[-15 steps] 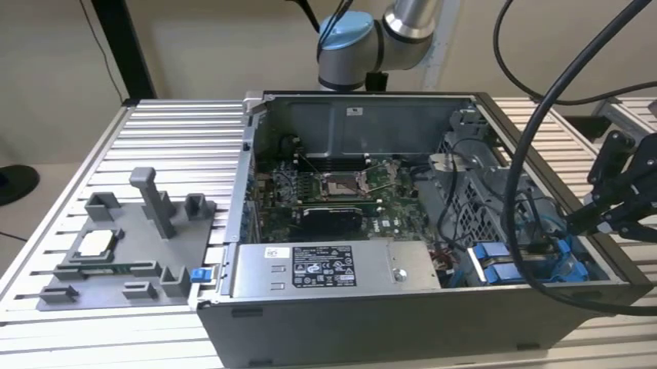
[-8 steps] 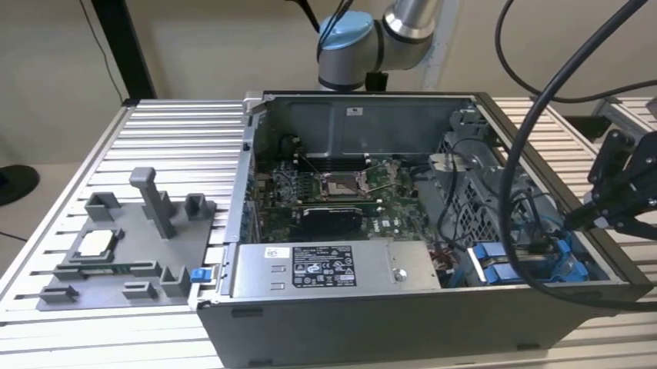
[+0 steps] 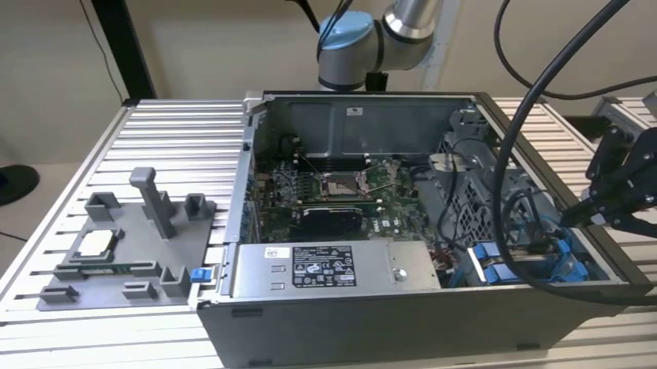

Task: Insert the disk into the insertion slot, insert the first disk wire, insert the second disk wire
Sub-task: 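Insert the second disk wire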

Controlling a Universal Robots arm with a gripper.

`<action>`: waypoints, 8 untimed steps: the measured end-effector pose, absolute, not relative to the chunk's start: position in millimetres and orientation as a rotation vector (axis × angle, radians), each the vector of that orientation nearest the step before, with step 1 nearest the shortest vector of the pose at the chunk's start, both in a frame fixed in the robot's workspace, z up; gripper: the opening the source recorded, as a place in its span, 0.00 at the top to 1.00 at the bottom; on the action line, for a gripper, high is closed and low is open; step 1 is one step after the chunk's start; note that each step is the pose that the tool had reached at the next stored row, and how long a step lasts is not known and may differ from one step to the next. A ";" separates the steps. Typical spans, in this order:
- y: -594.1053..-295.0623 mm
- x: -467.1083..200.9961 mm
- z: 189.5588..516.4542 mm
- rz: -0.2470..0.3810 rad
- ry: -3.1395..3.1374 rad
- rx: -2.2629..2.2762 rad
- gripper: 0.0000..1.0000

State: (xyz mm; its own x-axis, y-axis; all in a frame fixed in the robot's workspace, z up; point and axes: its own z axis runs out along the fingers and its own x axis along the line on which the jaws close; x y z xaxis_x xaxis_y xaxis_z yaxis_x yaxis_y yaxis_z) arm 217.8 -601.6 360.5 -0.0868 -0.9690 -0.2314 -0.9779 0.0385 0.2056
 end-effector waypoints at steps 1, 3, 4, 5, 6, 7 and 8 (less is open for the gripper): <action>-601.5 216.4 362.3 0.486 2.244 -2.102 1.00; -601.5 213.7 366.4 0.487 2.246 -2.097 1.00; -601.5 212.3 368.4 0.488 2.246 -2.096 1.00; -601.5 210.7 370.1 0.488 2.247 -2.095 1.00; -601.4 208.9 371.5 0.488 2.248 -2.093 1.00; -601.2 206.7 372.5 0.488 2.249 -2.093 1.00; -601.1 203.9 373.1 0.488 2.249 -2.092 1.00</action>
State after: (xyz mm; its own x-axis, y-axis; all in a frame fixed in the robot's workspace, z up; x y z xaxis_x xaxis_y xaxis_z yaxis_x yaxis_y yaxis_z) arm 203.9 -601.1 373.1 -0.0948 -0.9677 -0.2338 -0.9775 0.0461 0.2057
